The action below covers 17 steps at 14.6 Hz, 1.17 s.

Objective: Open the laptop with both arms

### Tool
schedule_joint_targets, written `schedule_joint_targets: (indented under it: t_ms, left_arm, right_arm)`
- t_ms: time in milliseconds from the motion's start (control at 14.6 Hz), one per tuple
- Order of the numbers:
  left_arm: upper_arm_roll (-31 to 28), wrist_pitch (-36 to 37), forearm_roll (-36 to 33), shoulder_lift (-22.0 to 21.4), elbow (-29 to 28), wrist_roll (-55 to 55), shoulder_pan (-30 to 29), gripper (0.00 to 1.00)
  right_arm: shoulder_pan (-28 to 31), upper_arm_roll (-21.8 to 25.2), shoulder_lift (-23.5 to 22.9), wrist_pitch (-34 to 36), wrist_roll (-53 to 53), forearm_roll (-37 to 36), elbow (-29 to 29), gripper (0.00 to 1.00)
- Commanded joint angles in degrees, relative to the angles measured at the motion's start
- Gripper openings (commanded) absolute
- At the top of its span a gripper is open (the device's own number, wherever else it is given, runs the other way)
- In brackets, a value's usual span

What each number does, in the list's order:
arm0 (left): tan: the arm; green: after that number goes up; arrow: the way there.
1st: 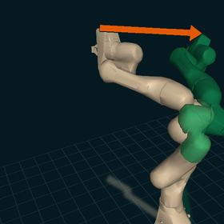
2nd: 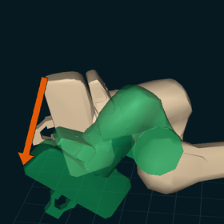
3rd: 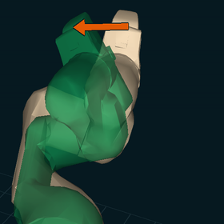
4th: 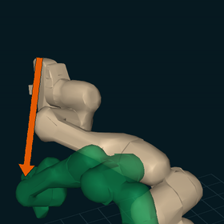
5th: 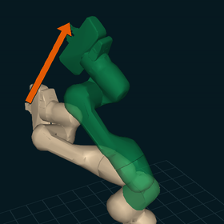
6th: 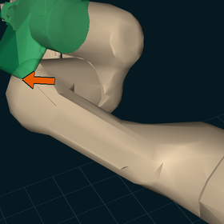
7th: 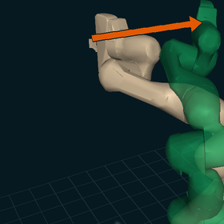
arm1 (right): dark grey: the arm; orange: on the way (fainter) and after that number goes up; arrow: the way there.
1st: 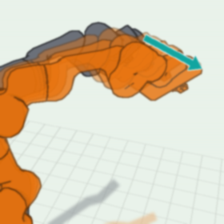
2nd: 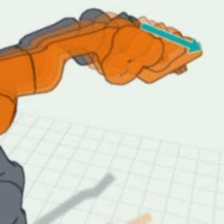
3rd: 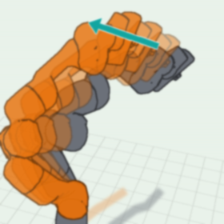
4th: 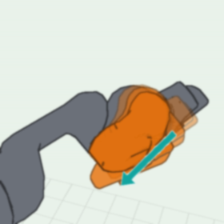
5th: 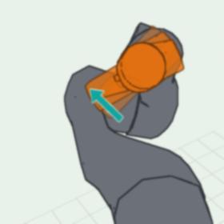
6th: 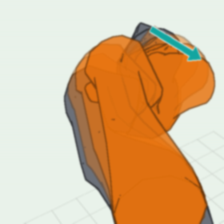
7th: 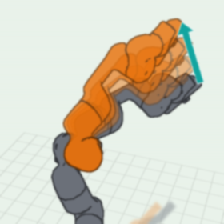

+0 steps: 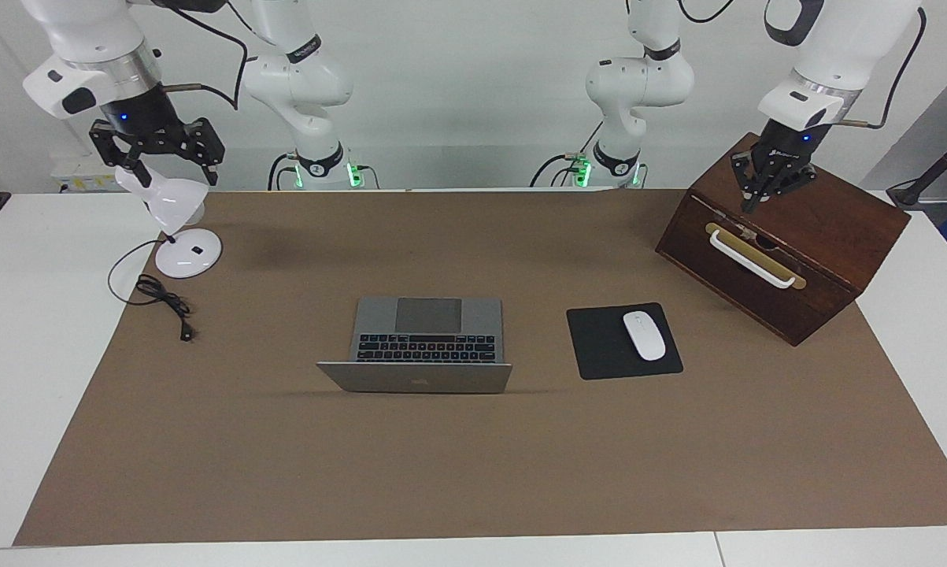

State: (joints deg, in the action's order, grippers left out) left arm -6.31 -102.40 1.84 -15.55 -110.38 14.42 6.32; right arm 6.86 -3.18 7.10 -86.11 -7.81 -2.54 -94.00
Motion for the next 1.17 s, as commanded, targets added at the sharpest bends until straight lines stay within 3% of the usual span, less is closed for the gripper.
schedule_joint_targets:
  t_ms: [0,481,619,825,1100]
  left_arm:
    - [0.6,1.9,-1.3,-1.9,0.4,-4.7,-1.0,1.0]
    - [1.2,4.6,-3.6,-2.2,1.3,-4.8,-2.2,1.0]
    - [0.8,7.4,-3.2,-0.4,4.8,-4.8,-2.4,1.0]
    - [0.6,13.4,-3.1,5.9,13.6,-4.8,-2.5,1.0]
    - [0.6,14.1,-2.9,6.7,13.3,-4.8,-2.5,1.0]
  right_arm:
    - [0.4,-0.2,2.2,-1.1,-0.7,1.3,-2.9,1.0]
    - [0.3,-0.6,2.3,-1.8,1.0,1.3,-2.9,1.0]
    - [0.3,-0.6,2.3,-2.0,1.1,1.3,-3.1,1.0]
    - [0.2,-0.8,2.4,-3.3,1.0,1.6,-3.6,1.0]
    - [0.8,-0.7,2.0,-7.5,0.6,2.1,-3.3,1.0]
